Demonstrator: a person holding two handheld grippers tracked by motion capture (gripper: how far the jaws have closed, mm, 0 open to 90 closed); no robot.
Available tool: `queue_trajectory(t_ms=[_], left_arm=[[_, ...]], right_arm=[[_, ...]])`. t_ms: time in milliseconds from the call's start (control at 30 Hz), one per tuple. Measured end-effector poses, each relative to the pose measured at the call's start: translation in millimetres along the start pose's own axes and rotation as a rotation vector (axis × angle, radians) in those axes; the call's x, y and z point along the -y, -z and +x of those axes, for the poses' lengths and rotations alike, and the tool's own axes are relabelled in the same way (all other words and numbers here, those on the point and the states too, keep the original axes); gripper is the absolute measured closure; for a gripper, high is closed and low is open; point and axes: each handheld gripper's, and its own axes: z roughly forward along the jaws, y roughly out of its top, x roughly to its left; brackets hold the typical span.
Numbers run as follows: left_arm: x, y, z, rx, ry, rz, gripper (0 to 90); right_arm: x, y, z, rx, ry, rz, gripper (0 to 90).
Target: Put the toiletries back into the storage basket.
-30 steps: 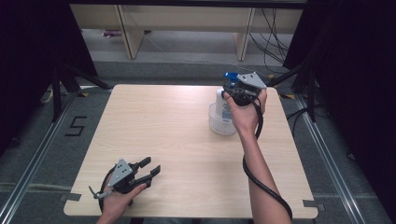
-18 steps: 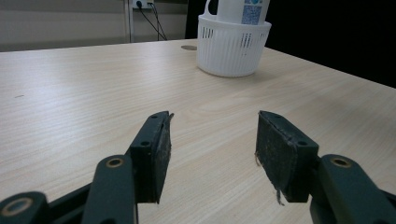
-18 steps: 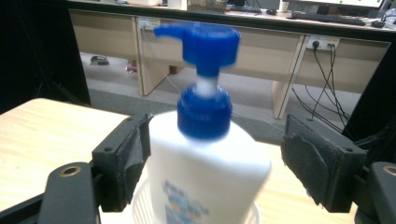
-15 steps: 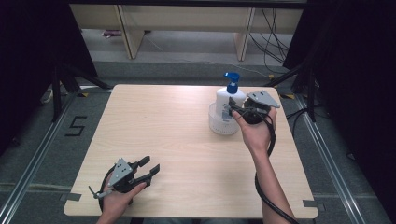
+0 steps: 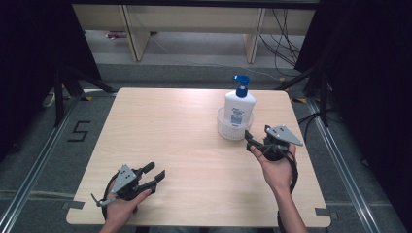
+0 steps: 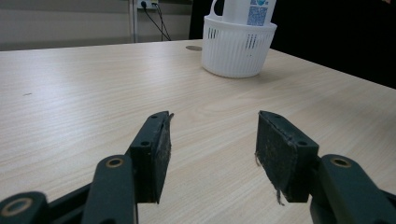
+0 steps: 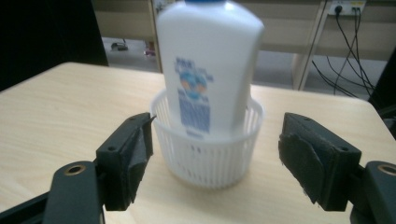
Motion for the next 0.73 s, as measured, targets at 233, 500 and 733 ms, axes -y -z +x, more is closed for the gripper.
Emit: queue_trajectory(t_ms=[233, 500, 733], left_arm=[[0.7, -0.1, -1.0, -0.001, -0.001, 0.002, 44.5], [1.8, -1.1, -1.3, -0.004, 0.003, 0.004, 44.6], [2.4, -0.6, -0.3, -0.010, 0.018, 0.004, 44.6]], right_arm=[[40.1, 14.0, -12.9, 0.030, -0.002, 0.021, 27.9], [85.2, 26.6, -13.6, 0.087, -0.004, 0.012, 29.8], [102.7, 30.6, -8.6, 0.064, 0.016, 0.031, 30.8]])
